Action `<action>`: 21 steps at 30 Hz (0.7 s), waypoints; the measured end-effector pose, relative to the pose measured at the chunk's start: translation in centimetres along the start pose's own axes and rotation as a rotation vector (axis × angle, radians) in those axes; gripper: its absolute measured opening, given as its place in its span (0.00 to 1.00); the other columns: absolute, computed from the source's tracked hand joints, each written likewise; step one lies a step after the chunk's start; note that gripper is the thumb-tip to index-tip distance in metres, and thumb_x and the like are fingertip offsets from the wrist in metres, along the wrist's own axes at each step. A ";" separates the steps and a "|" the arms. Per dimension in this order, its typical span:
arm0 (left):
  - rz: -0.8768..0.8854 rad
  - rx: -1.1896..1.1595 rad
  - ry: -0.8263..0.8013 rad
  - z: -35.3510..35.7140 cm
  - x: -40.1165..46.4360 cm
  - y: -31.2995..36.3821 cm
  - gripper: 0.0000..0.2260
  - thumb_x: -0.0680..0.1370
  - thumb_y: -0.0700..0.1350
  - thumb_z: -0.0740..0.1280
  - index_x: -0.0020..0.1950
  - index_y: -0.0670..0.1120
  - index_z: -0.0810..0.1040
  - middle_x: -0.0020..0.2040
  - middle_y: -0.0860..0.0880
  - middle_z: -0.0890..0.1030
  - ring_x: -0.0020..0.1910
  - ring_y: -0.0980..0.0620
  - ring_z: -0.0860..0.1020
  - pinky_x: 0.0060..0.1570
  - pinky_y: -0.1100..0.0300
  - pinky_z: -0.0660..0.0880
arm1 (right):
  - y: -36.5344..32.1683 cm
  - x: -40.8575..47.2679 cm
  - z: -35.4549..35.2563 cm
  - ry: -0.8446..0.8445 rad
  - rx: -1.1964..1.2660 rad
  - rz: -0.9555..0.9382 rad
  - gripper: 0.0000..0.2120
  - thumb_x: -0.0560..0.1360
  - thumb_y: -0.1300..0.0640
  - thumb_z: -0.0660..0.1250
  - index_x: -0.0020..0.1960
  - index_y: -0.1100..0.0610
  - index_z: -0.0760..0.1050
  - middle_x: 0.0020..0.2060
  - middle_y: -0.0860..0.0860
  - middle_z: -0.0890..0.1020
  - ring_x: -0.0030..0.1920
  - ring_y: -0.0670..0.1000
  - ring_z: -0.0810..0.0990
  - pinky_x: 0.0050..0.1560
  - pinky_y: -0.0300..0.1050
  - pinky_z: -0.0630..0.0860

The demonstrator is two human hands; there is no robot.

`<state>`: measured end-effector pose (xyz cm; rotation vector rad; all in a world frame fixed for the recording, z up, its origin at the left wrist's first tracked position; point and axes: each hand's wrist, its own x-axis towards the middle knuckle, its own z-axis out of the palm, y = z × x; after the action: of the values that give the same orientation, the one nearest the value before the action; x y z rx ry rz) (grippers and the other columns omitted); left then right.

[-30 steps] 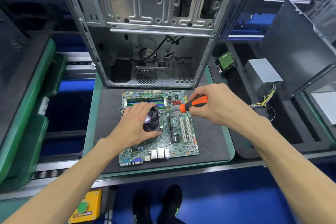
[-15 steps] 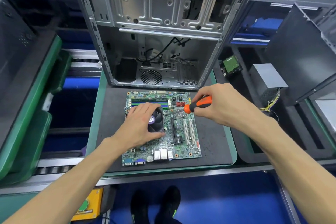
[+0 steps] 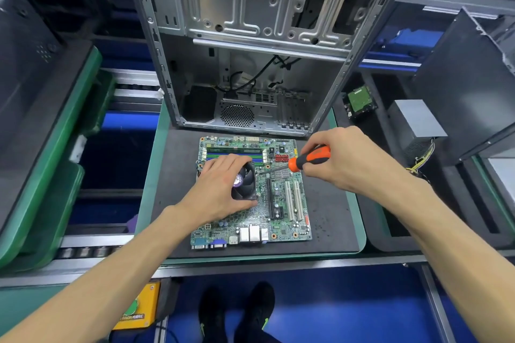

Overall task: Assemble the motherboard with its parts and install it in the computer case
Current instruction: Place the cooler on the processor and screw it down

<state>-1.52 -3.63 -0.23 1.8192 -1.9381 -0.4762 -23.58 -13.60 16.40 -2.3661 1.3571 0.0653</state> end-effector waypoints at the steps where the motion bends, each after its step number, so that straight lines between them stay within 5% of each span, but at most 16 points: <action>1: 0.001 -0.002 0.003 0.0 0.0 0.0 0.39 0.68 0.67 0.73 0.73 0.53 0.65 0.66 0.55 0.71 0.67 0.53 0.67 0.70 0.54 0.59 | -0.1 0.1 -0.2 0.001 0.003 -0.005 0.06 0.69 0.48 0.75 0.45 0.44 0.82 0.35 0.43 0.81 0.34 0.45 0.78 0.31 0.40 0.71; 15: -0.005 -0.005 -0.008 0.0 0.0 -0.1 0.39 0.69 0.67 0.72 0.74 0.53 0.64 0.67 0.56 0.71 0.68 0.54 0.66 0.71 0.56 0.57 | -0.1 0.9 -0.9 0.015 -0.012 -0.011 0.06 0.68 0.49 0.75 0.45 0.43 0.83 0.33 0.43 0.81 0.33 0.46 0.77 0.31 0.41 0.69; 21: -0.006 -0.001 -0.017 0.0 0.0 -0.1 0.40 0.69 0.68 0.72 0.75 0.53 0.64 0.67 0.56 0.70 0.68 0.54 0.65 0.71 0.55 0.57 | -2.4 1.7 -1.9 -0.017 -0.249 -0.185 0.09 0.71 0.47 0.72 0.51 0.45 0.82 0.39 0.44 0.81 0.41 0.52 0.77 0.40 0.43 0.72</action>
<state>-1.43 -3.63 -0.23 1.8267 -1.9438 -0.4955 -21.01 -14.64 18.49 -2.6801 1.1740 0.2122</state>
